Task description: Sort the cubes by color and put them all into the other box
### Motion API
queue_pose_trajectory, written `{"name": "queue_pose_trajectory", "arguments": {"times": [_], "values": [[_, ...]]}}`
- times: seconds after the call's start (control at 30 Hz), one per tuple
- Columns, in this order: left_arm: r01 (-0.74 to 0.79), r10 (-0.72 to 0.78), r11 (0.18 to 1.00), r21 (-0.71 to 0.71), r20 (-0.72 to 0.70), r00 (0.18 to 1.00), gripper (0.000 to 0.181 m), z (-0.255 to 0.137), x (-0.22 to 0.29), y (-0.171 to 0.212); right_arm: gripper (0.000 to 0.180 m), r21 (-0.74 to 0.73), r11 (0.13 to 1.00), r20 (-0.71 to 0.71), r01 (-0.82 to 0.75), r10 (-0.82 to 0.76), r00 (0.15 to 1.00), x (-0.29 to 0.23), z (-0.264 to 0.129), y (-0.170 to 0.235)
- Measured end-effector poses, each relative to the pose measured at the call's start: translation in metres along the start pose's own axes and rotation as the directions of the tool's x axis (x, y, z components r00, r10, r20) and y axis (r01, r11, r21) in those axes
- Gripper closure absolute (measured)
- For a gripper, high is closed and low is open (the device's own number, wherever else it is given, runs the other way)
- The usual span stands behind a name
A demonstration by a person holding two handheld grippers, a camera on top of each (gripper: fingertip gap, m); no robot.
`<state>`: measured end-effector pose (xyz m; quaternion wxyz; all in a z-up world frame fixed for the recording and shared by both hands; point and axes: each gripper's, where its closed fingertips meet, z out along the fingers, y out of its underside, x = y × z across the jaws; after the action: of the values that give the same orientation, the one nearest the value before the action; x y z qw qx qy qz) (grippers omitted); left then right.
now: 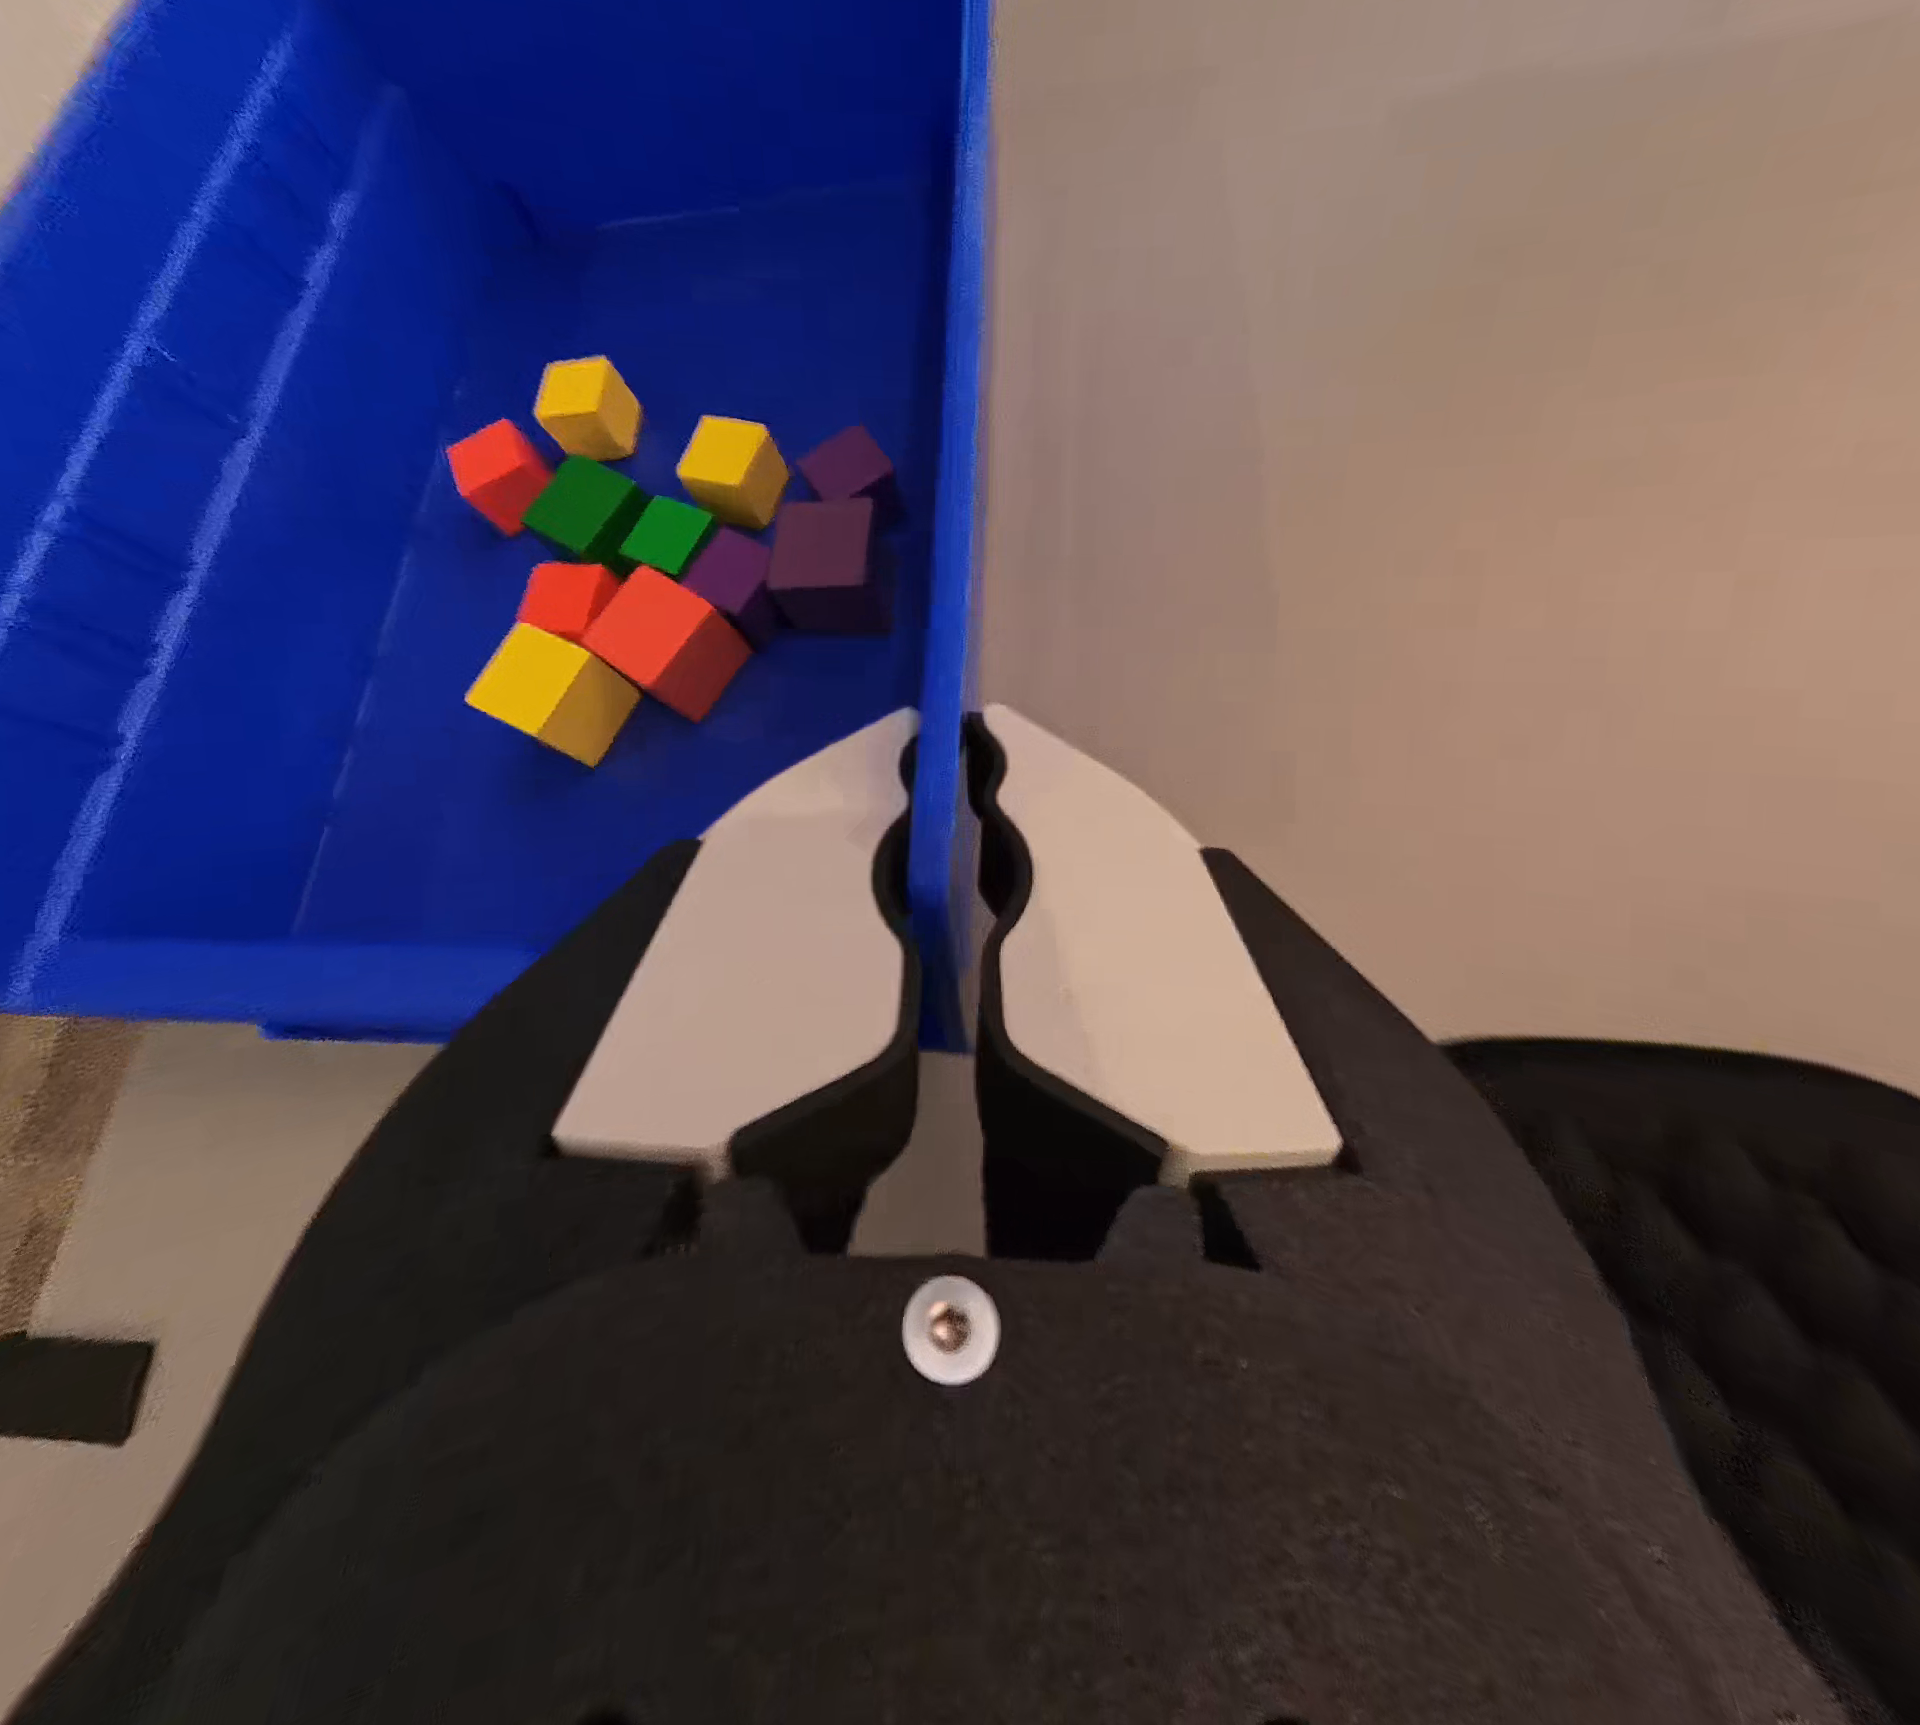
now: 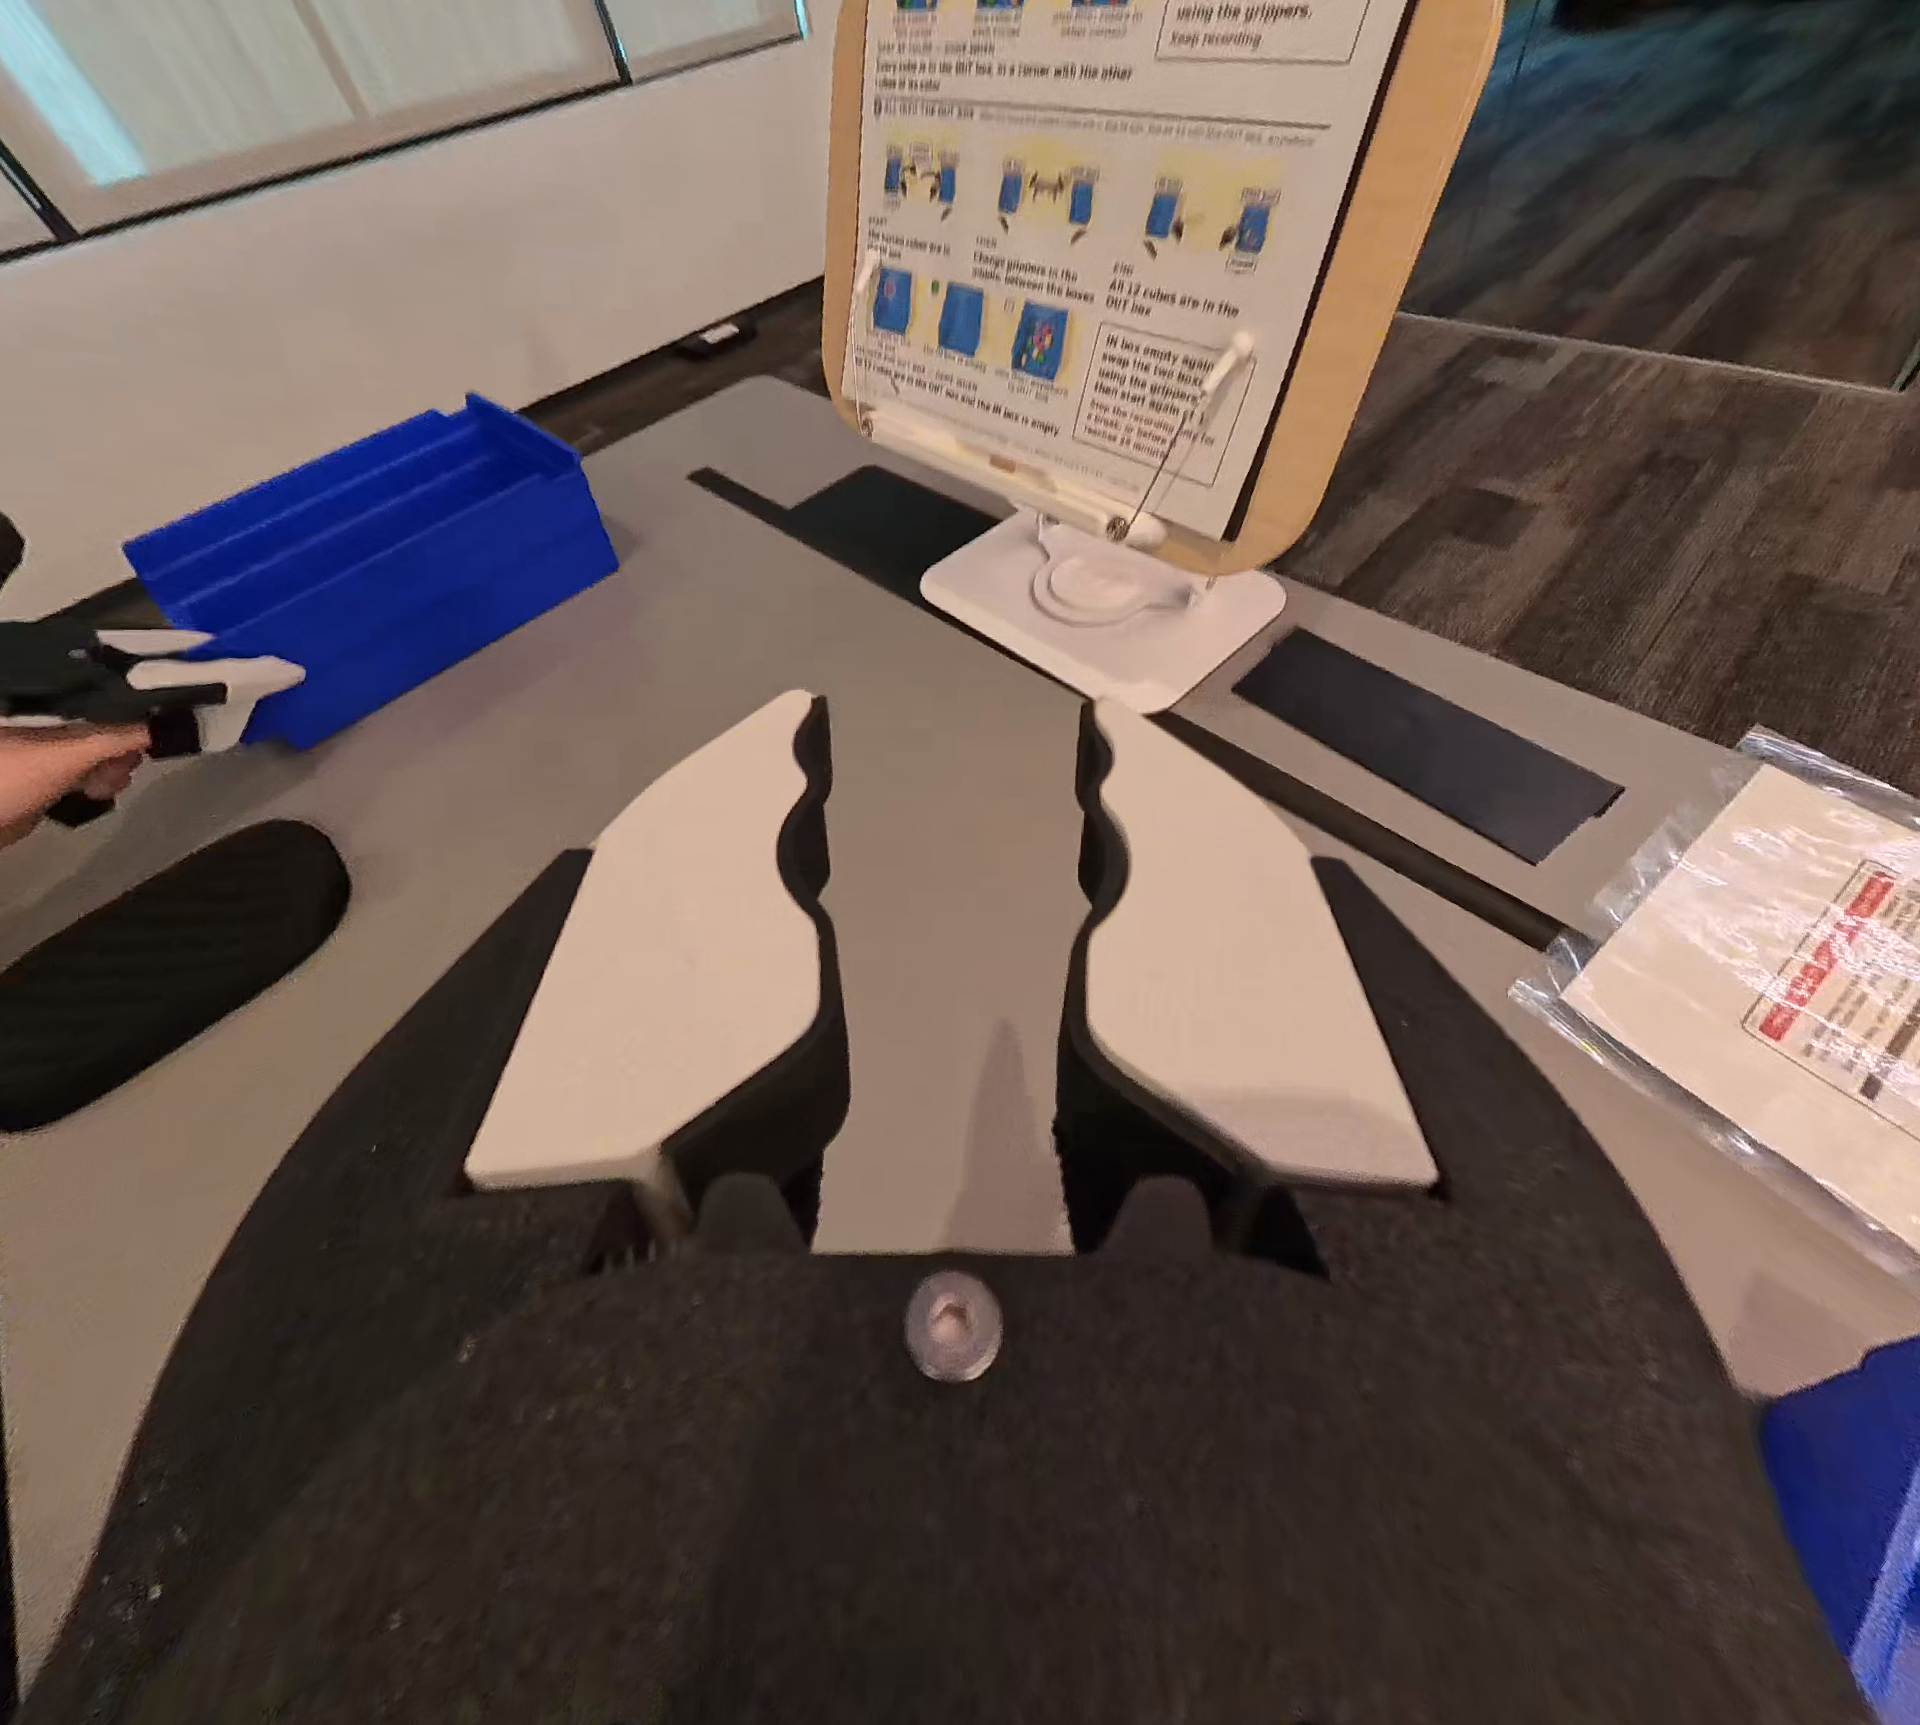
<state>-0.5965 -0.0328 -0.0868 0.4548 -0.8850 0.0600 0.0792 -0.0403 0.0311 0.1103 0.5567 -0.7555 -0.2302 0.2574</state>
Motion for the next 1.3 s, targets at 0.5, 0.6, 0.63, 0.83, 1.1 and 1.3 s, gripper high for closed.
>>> {"name": "queue_pose_trajectory", "arguments": {"times": [0.5,0.6,0.63,0.83,1.1,1.3], "values": [[-0.078,0.078,0.996,0.034,0.001,0.997,0.175,0.010,0.006,-0.009,0.138,0.009,0.995,-0.057,-0.102,0.102,0.993,0.038,-0.031,0.018],[-0.002,0.003,0.999,0.048,-0.023,1.000,0.176,0.006,0.007,-0.010,0.138,0.006,0.991,-0.071,-0.130,0.130,0.989,0.045,-0.034,0.023],[0.050,-0.047,0.997,0.064,-0.047,0.998,0.170,0.003,0.008,-0.014,0.137,0.006,0.990,-0.072,-0.142,0.142,0.987,0.046,-0.035,0.023],[0.400,-0.281,0.860,0.317,-0.362,0.889,0.126,-0.069,-0.032,-0.089,0.137,-0.025,0.990,-0.070,-0.140,0.138,0.988,0.044,-0.032,0.029],[0.005,0.008,0.999,0.044,-0.288,0.958,0.149,-0.005,-0.099,-0.083,0.137,-0.095,0.988,-0.040,-0.123,0.120,0.992,0.036,-0.011,0.037],[-0.312,0.283,0.948,-0.067,-0.275,0.919,0.155,0.044,-0.091,-0.063,0.137,-0.186,0.981,-0.028,-0.064,0.059,0.998,0.024,0.007,0.049]]}}
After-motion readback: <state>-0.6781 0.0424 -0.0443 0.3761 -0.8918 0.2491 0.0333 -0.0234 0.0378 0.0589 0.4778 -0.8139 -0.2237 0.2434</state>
